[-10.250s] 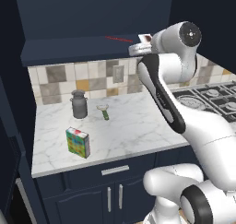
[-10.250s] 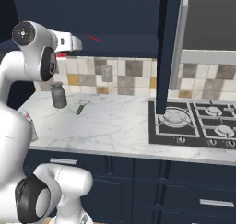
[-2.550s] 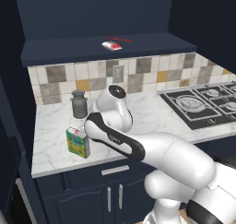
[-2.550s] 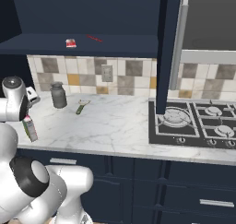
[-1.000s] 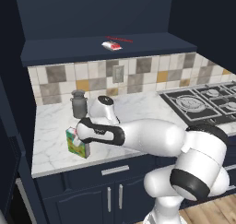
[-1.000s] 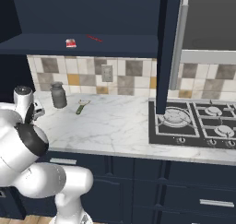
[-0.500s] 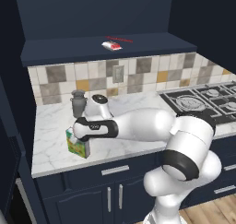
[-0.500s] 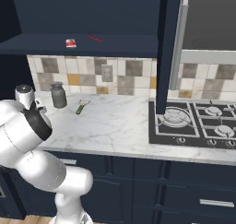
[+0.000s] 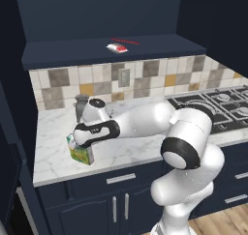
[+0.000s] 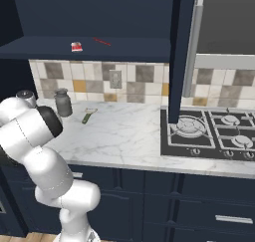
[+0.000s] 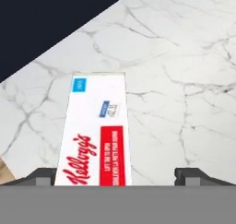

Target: Pick the cereal and bar from the counter and place them in the cabinets closest to them.

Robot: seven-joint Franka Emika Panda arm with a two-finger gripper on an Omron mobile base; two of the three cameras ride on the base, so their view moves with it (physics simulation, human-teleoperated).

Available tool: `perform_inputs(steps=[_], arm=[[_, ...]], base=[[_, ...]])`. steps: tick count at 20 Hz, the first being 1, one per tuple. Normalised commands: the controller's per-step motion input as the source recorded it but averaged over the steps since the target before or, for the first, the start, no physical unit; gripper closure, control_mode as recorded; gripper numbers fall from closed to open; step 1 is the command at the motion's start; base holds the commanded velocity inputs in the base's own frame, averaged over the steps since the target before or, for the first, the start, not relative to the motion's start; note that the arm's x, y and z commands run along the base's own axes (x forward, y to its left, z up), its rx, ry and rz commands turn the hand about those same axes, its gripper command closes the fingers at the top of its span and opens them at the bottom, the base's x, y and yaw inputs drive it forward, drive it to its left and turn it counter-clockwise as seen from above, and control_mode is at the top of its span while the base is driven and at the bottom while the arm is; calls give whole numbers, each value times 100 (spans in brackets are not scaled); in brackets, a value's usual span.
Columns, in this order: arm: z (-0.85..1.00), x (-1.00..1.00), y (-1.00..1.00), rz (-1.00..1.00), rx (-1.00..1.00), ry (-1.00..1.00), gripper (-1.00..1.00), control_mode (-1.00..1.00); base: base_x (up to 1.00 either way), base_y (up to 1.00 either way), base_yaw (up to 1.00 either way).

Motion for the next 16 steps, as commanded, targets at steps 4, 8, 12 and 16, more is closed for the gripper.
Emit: perform_inputs(steps=[4,8,12,16], arm=[[-7,0,5,0,-3,1,100,-100],[1,-6,0,0,0,0,100,-100],[18,-27,0,0,0,0,100,-100],[49,-42,0,0,0,2,100,-100]], base=[[0,0,0],[0,0,0],[0,0,0],[0,0,0]])
